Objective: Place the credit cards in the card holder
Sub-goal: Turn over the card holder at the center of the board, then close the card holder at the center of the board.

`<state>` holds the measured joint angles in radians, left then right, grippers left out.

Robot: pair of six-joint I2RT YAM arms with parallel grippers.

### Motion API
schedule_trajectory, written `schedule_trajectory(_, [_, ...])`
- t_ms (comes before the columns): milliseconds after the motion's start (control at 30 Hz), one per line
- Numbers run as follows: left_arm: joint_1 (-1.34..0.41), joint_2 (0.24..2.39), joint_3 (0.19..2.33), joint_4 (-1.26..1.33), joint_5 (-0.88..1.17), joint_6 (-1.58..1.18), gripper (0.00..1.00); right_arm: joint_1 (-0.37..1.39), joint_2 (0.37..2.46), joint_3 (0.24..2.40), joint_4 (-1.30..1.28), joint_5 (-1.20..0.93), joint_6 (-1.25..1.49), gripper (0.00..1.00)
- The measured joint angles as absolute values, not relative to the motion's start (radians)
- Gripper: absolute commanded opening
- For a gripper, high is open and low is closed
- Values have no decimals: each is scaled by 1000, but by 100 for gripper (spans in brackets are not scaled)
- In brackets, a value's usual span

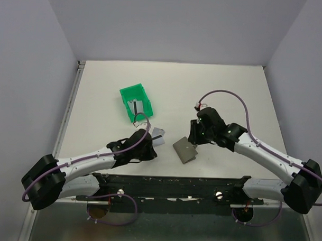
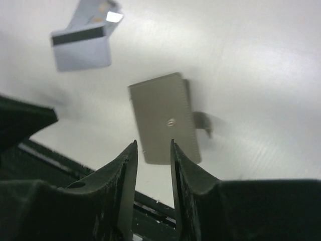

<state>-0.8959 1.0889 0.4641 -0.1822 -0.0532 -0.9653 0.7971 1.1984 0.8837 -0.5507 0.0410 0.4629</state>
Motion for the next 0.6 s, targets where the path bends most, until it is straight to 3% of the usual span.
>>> schedule_trajectory(167, [-896, 1147, 537, -171, -52, -931, 0, 628, 1239, 884, -607, 117, 525, 31])
schedule_trajectory(300, [-896, 1174, 577, -149, -46, -908, 0, 592, 1314, 891, -646, 171, 537, 30])
schedule_trajectory(467, [-896, 1206, 593, -129, -29, -893, 0, 592, 1382, 897, -651, 183, 530, 45])
schedule_trajectory(600, [-896, 1237, 617, -113, -7, -871, 0, 592, 1337, 859, -615, 158, 525, 47])
